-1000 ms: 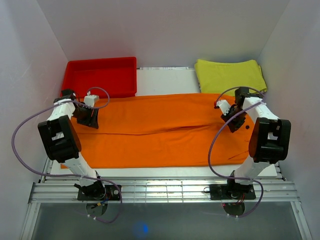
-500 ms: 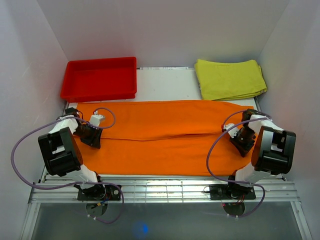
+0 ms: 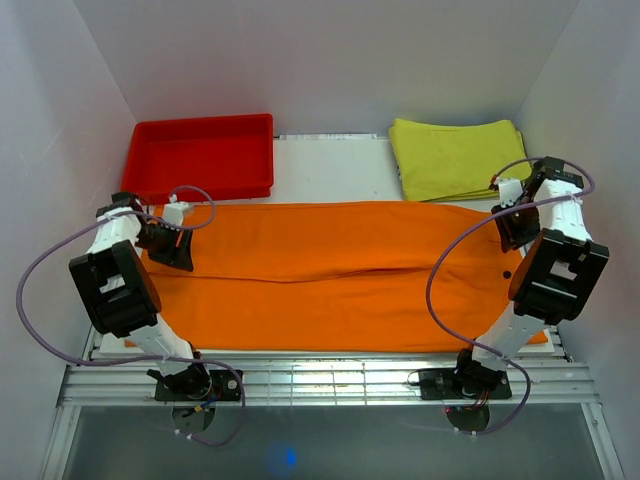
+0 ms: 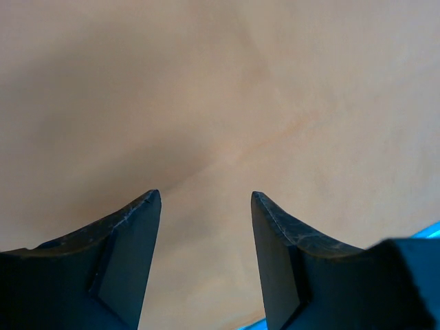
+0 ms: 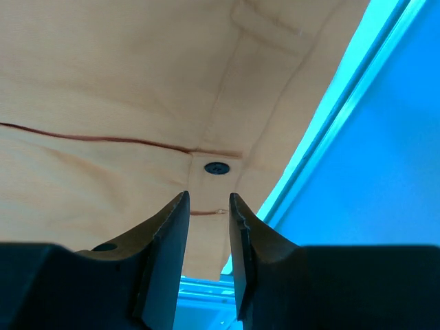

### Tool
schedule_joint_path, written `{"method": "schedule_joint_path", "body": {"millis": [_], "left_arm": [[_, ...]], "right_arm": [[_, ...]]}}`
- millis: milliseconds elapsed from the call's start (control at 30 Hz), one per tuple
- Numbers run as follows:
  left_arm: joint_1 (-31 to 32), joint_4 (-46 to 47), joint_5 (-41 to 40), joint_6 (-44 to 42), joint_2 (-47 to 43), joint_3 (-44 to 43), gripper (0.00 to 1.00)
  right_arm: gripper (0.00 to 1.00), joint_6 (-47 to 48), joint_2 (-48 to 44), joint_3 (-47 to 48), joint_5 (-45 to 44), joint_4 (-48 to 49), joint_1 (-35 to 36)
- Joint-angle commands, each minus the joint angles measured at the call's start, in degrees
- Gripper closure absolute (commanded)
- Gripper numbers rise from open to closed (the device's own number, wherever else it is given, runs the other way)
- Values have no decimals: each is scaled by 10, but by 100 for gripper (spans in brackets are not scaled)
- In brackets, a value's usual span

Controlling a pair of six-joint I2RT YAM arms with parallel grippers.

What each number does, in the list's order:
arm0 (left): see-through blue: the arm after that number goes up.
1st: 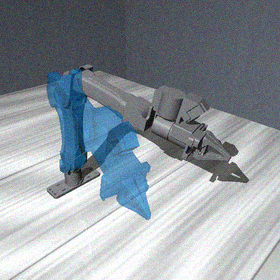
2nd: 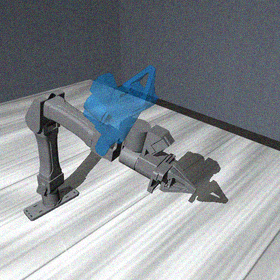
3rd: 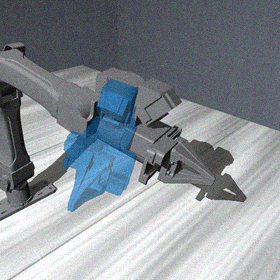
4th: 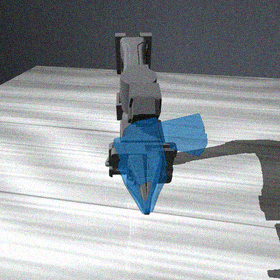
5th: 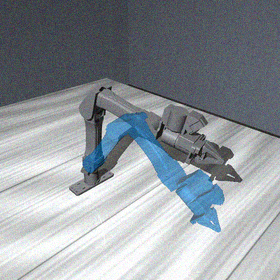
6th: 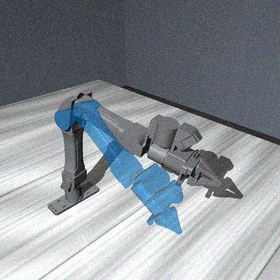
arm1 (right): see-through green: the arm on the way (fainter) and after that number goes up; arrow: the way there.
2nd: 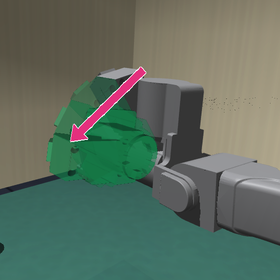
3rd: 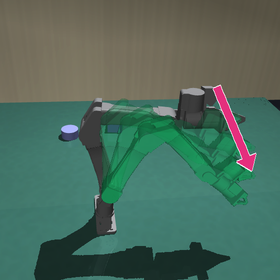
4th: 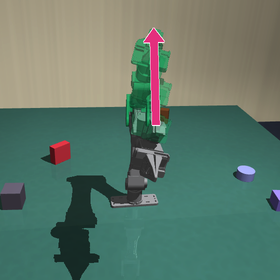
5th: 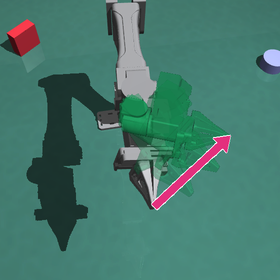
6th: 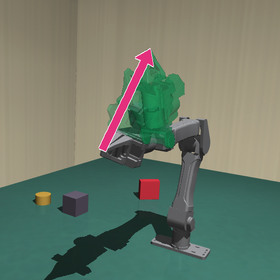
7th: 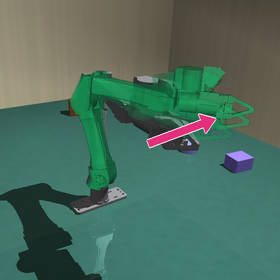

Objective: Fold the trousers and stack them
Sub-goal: Flatten the trousers out

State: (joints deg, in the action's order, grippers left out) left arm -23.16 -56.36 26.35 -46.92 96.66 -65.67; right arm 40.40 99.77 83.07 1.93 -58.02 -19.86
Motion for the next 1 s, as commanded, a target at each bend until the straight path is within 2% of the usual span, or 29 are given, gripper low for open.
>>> {"method": "schedule_joint_path", "body": {"millis": [0,167,300,467,700,767,867,967], "left_arm": [[-3,-23,50,28,19,-71,34],[-3,-30,45,35,31,-93,34],[-3,-16,27,42,27,-80,33],[-3,19,6,62,13,-56,32],[-21,36,-8,102,14,-39,31],[-56,42,9,125,13,-40,29],[-114,28,50,147,31,-69,28],[-151,14,89,157,39,-88,28]], "right_arm": [[64,-23,40,-26,-8,-7,-38],[62,-13,66,-60,-10,25,-75],[52,-13,77,-79,-8,48,-83],[53,-20,106,-77,12,49,-83],[67,-20,132,-52,33,30,-84],[71,-16,134,-46,33,28,-87],[90,-11,135,-39,34,26,-91],[92,-4,128,-27,50,10,-93]]}}
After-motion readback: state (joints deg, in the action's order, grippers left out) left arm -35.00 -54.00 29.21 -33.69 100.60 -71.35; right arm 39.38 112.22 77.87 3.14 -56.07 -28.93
